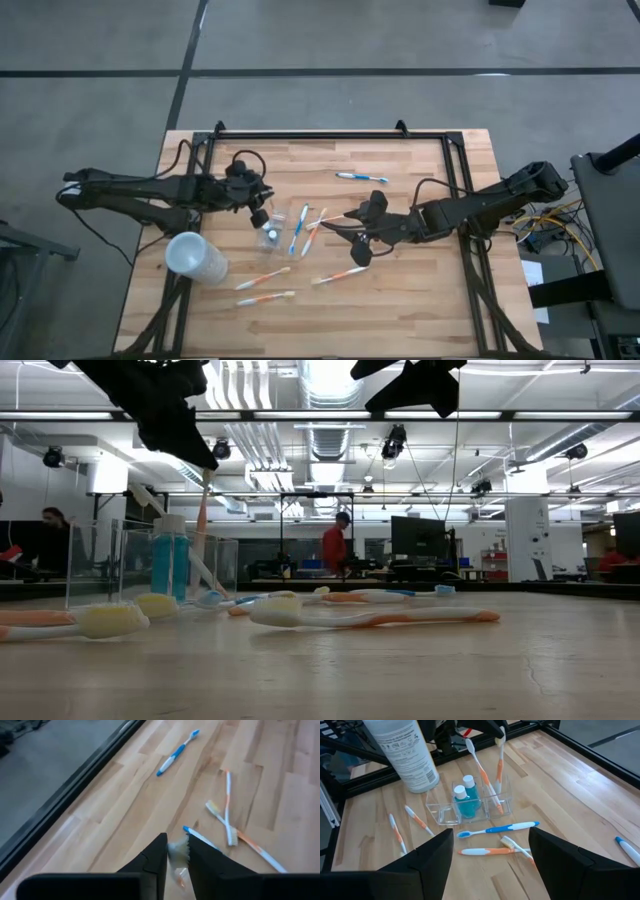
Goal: Pick & Place toothbrushing station
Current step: Put the orange toothbrush into the transparent organizer
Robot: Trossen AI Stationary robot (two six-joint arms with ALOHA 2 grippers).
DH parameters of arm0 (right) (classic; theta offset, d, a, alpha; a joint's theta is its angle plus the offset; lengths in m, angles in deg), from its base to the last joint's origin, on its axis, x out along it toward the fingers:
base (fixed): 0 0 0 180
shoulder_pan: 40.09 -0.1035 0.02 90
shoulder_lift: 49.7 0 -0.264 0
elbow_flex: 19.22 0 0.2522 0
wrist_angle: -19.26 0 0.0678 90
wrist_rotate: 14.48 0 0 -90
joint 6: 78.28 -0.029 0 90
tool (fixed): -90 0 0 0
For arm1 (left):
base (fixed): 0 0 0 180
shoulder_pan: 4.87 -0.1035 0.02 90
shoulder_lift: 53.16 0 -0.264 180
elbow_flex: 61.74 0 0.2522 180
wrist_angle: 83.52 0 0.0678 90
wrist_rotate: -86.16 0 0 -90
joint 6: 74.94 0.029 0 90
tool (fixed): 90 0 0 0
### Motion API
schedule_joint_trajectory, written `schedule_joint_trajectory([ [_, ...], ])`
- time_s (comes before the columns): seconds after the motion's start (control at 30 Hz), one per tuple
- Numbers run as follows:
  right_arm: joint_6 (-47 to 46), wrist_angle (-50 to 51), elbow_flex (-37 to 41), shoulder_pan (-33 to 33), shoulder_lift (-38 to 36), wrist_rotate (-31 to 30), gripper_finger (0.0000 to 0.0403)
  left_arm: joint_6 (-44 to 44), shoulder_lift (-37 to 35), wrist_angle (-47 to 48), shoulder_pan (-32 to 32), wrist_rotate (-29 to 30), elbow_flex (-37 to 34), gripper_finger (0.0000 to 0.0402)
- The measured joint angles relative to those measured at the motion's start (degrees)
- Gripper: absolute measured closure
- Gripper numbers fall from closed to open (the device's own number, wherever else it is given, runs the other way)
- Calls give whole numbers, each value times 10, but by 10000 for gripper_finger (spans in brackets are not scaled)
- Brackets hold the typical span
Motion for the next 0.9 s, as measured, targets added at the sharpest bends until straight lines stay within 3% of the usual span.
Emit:
schedule_joint_trajectory([
  [0.67,6,0,0,0,0,0,149,-5,0,-2,0,17,0,269],
  [0.9,8,0,0,0,0,0,142,0,-1,-2,0,42,32,259],
])
